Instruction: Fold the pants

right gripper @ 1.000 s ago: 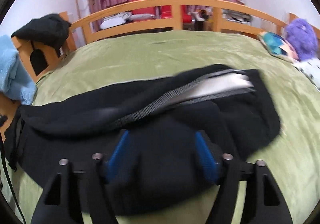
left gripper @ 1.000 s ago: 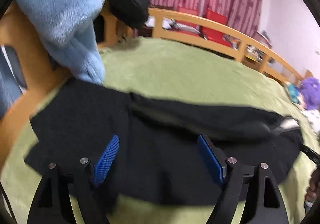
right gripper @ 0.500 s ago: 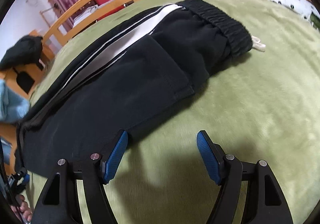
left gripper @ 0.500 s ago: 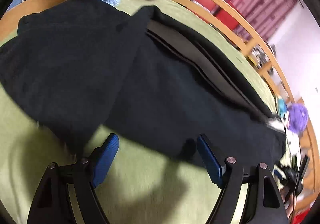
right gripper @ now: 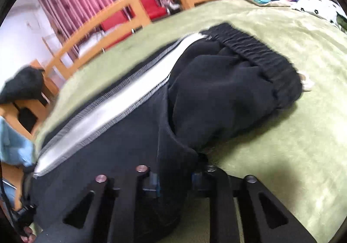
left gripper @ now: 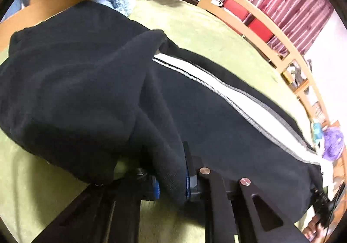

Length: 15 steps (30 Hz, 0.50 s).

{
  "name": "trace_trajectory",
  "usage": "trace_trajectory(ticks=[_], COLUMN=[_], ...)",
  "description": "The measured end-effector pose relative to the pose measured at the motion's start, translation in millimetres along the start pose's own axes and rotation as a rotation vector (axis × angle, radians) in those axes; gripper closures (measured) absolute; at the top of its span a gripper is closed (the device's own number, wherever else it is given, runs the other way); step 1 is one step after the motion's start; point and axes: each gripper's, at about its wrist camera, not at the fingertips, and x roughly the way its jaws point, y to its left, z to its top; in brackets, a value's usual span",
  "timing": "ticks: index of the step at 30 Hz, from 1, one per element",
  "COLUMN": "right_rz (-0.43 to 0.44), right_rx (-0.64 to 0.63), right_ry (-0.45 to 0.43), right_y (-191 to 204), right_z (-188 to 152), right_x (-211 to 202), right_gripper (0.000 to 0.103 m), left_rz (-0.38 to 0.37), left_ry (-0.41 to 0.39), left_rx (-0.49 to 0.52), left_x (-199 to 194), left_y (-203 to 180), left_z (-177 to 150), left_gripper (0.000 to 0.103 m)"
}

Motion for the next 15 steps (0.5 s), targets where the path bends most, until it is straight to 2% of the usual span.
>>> trace_trajectory(ticks=[3, 7, 10, 15], right_rz=[0.011, -0.002, -0.018, -0.038], right_rx=[0.043, 0.011, -0.011, 0.025], right_ry=[-0.007, -0.018, -0.02, 0.009], right_y=[-6, -14, -29, -80], right_z=[-3, -20, -36, -75], right_x=[-25, -74, -114, -197], right_gripper=[0.09, 0.09, 0.09, 0.09], left_rz=[-0.001, -0.029, -0.046, -0.093], left_ry=[0.0, 0.005, 0.042, 0.114], left_rx=[-0.009, 0.017, 0.071, 0.153], left_x=[-17, -50, -81, -135], left_y=[-7, -11, -10, -8], left_z=[-4, -25, -55, -109], left_gripper=[0.089, 0.089, 0.089, 0.089])
